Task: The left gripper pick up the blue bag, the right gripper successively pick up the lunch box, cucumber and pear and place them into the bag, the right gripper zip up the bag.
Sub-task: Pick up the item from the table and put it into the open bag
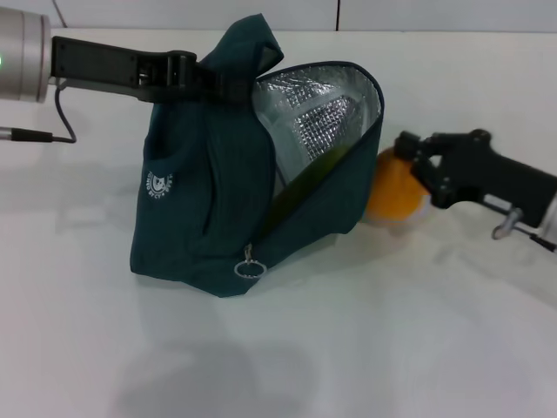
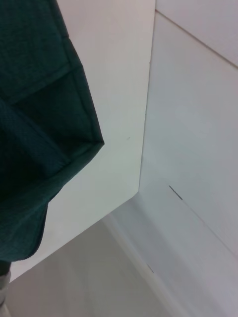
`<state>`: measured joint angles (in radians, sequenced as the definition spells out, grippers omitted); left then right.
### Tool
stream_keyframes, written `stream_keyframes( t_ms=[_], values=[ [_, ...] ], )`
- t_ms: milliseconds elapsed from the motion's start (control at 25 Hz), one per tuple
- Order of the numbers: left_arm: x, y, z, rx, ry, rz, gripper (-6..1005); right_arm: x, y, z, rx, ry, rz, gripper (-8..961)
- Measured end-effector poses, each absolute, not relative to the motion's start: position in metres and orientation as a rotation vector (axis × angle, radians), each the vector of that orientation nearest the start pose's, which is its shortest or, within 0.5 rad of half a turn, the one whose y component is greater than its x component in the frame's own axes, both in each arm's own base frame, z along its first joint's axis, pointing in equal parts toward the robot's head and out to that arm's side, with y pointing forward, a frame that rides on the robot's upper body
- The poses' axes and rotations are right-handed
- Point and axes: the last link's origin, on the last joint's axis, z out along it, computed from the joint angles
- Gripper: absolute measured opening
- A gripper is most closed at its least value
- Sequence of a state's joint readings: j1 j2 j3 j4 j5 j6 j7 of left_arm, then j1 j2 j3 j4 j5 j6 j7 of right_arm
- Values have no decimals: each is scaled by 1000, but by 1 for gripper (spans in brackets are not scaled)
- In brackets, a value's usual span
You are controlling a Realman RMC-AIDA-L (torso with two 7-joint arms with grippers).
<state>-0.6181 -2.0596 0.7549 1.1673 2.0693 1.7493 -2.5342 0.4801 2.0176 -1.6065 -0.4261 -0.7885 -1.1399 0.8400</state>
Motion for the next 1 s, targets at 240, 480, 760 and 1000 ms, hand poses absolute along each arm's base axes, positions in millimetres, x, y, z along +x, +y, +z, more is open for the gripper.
stream_keyframes(
  t_ms=[240,480,760,1000],
  values=[
    [-180,359,74,-2582,-1503,-606,47,256,330,-15,-2308,452,1073,36],
    [-178,359,76,-2586,-1497,-627,47,245,324,22,-2233,459,1357,39],
    [-178,359,75,-2590,-1500,-624,47,191,346,21,-2324,375,1533,42],
    [-180,358,74,-2587,-1514,-627,47,153,362,-6,-2488,379,1490,45]
  ],
)
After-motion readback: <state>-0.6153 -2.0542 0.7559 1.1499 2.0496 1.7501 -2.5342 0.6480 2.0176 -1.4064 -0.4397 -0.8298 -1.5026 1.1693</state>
